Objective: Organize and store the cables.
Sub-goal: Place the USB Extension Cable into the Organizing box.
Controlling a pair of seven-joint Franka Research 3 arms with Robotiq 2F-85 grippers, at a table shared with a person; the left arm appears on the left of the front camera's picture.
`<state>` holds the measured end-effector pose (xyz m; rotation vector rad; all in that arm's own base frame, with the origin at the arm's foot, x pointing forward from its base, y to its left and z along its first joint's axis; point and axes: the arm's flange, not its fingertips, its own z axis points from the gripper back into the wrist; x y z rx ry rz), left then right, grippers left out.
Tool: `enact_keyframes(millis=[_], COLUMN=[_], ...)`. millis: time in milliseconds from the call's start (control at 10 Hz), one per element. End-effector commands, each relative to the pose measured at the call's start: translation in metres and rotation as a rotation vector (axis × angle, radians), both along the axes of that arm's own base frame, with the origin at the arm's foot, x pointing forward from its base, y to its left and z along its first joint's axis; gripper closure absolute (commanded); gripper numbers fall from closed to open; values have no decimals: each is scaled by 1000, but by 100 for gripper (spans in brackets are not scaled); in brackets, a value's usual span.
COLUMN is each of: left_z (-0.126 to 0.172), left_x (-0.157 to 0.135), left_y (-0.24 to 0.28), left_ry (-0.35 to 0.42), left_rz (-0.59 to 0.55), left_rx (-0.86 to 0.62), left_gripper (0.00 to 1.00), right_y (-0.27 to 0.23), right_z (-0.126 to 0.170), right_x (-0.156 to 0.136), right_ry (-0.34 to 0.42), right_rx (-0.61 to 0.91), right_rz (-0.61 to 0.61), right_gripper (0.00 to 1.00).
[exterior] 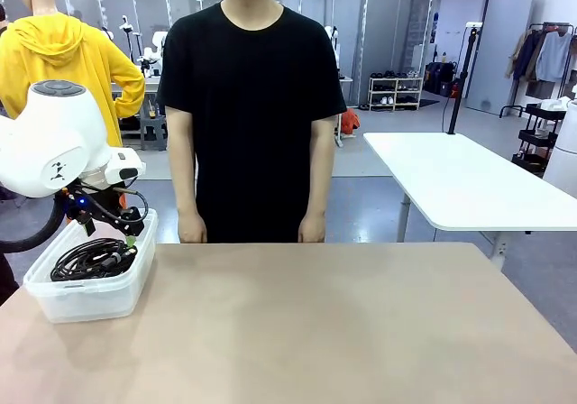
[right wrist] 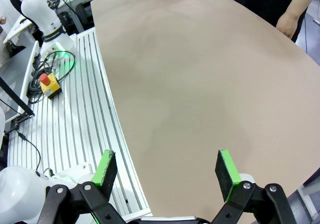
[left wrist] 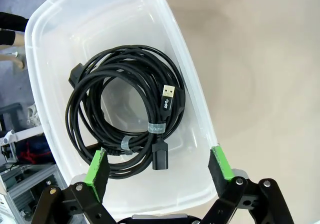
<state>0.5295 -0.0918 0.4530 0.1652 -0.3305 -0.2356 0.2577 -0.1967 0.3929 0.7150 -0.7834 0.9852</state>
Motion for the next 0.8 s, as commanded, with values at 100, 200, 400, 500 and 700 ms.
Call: enact_keyframes(millis=[100, 200, 400, 500, 700], left_z=[2, 2, 2, 2, 2], left_x=[4, 4, 4, 4, 4], left_y=[0, 0, 0, 0, 0], left_ry=[-2, -2, -2, -2, -2], left_rz=[2, 2, 2, 2, 2], left_rx=[-3, -3, -3, -3, -3], left_gripper=[0, 0, 0, 0, 0], right_y=[0, 0, 0, 0, 0], right_z=[2, 2, 2, 2, 2], right_x=[1, 1, 1, 1, 1], right_ry=[-8, -8, -8, -8, -8], right_rx=[12, 12, 12, 12, 12], right_rz=[-4, -4, -4, -4, -4], right_gripper=[0, 0, 0, 0, 0])
